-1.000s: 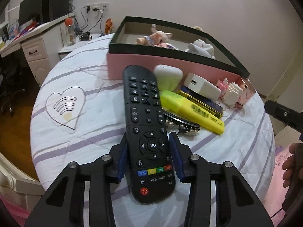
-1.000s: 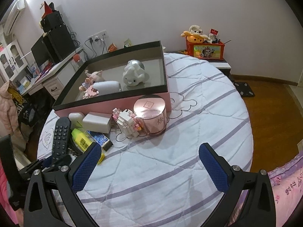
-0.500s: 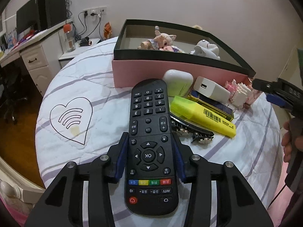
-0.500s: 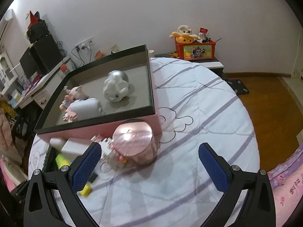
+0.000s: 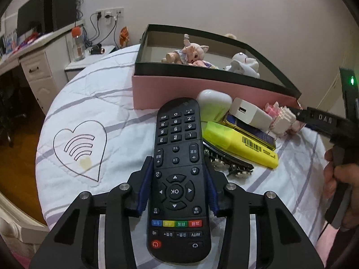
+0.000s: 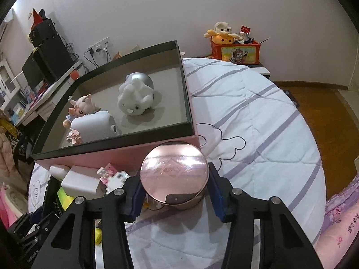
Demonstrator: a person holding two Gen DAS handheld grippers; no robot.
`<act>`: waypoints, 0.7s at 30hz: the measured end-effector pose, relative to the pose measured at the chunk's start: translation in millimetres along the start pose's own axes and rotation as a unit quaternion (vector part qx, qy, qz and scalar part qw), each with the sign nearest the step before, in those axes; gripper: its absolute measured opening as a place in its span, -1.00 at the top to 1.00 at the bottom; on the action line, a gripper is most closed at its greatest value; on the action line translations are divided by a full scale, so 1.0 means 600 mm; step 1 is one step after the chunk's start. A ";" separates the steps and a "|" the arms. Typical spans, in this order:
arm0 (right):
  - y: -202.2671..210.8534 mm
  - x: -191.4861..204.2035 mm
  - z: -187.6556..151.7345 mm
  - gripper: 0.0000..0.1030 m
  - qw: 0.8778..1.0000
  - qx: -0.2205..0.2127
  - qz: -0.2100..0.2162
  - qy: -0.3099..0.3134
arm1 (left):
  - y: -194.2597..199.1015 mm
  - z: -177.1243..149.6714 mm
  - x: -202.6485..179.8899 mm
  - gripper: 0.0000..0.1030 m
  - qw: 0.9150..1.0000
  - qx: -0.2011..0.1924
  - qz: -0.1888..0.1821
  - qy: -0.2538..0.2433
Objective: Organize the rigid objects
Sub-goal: 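Lift the remote with the left tool while the right tool carries the rose-gold tin to the box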
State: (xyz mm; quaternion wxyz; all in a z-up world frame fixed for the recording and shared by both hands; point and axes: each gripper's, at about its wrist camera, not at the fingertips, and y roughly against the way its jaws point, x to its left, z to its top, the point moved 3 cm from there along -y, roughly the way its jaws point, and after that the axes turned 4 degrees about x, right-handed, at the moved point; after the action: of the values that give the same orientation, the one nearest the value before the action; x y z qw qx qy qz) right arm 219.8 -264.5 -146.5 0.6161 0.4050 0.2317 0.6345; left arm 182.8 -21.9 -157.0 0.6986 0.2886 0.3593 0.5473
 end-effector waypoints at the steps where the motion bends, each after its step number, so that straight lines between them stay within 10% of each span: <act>1: 0.004 -0.002 -0.002 0.02 1.000 -0.001 -0.001 0.000 | 0.002 -0.001 0.002 0.18 1.000 0.001 -0.004 0.004; 21: 0.110 0.026 0.021 0.02 0.998 -0.043 0.026 0.027 | 0.115 0.060 0.008 0.18 0.999 -0.050 -0.015 0.005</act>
State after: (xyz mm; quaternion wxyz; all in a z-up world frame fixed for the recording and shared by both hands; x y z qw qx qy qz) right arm 191.7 -260.8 -83.4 0.6100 0.3665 0.2105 0.6703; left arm 174.6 -1.6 -82.3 0.7185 0.2453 0.3391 0.5555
